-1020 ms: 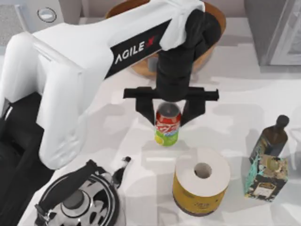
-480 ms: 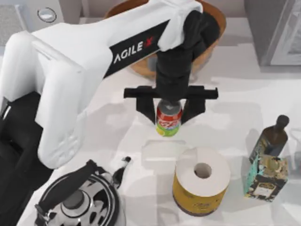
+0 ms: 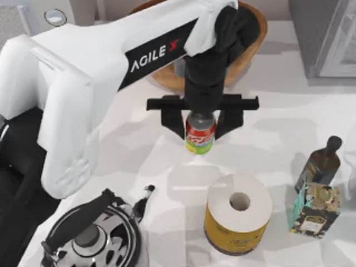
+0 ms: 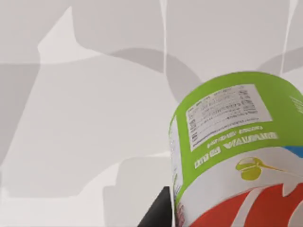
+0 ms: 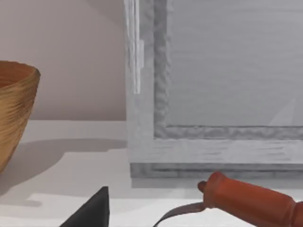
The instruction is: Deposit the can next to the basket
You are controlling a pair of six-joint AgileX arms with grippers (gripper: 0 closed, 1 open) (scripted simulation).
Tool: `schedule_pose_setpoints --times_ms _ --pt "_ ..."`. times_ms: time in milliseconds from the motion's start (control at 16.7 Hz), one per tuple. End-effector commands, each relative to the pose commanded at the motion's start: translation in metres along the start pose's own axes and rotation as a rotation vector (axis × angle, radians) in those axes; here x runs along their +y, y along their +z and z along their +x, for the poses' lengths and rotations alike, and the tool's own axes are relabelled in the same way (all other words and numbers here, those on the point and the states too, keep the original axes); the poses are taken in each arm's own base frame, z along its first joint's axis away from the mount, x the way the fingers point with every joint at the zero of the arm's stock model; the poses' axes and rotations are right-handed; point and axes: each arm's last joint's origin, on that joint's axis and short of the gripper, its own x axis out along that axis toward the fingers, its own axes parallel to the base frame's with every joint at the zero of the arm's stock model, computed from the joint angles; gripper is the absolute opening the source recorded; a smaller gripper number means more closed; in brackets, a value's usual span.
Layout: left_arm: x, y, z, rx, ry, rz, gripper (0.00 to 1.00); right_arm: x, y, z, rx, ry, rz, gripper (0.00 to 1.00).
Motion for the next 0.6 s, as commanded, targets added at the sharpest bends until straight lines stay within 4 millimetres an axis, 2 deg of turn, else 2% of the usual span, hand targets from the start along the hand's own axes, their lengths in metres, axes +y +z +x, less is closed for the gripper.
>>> schedule_pose_setpoints --times_ms 600 --pt "0.0000 0.0000 0.0000 0.000 0.000 0.000 0.98 0.0000 0.0000 0.0000 0.000 0.000 0.000 1.00"
